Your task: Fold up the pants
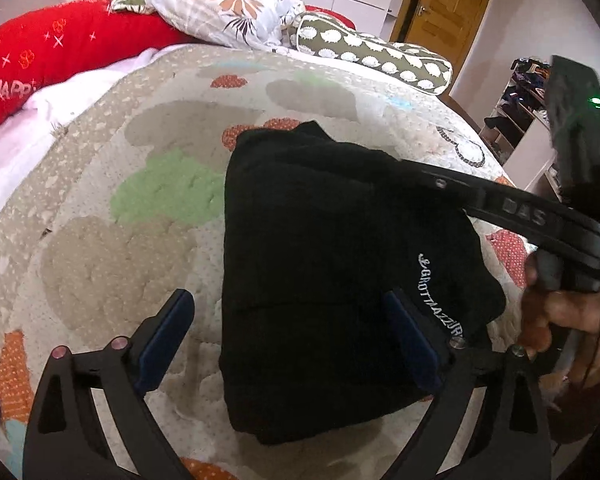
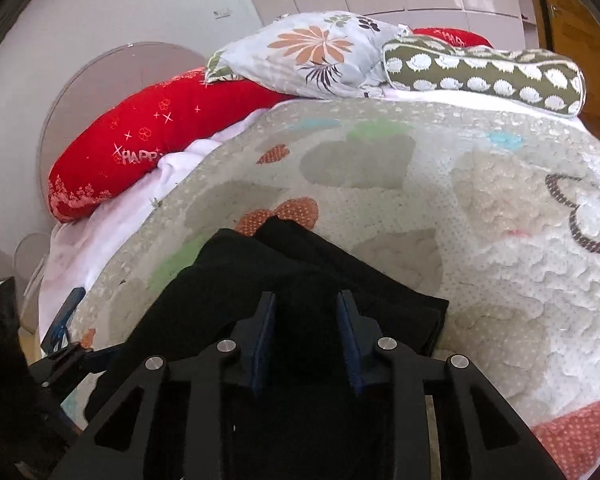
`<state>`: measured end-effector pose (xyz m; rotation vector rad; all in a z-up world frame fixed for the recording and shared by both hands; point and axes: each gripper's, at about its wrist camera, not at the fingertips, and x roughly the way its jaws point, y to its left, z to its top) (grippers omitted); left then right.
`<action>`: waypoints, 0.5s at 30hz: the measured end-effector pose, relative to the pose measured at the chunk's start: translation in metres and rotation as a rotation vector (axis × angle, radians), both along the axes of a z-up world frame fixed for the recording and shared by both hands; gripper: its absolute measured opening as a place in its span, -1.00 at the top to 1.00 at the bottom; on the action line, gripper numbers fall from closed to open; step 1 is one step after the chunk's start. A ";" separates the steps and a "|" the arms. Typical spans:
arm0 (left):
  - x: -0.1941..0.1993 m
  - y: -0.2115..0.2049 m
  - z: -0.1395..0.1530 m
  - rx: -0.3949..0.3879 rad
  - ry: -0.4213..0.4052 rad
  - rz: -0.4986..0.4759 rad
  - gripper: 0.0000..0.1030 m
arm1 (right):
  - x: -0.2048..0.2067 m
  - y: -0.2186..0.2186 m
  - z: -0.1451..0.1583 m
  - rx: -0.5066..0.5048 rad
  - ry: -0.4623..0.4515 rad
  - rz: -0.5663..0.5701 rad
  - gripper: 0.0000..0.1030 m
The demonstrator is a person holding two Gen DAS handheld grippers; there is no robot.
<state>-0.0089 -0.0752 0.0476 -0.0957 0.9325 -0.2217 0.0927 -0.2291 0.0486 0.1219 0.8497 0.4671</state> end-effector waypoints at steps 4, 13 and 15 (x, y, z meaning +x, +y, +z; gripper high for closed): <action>-0.009 0.003 0.014 0.013 -0.033 0.005 -0.87 | -0.029 -0.003 0.021 -0.025 -0.034 0.012 0.13; -0.013 0.019 0.012 0.019 -0.048 0.052 -0.87 | -0.086 0.002 0.010 -0.114 -0.046 0.046 0.05; -0.013 0.018 0.007 0.006 -0.047 0.048 -0.87 | -0.091 0.001 -0.006 -0.120 -0.023 0.040 0.05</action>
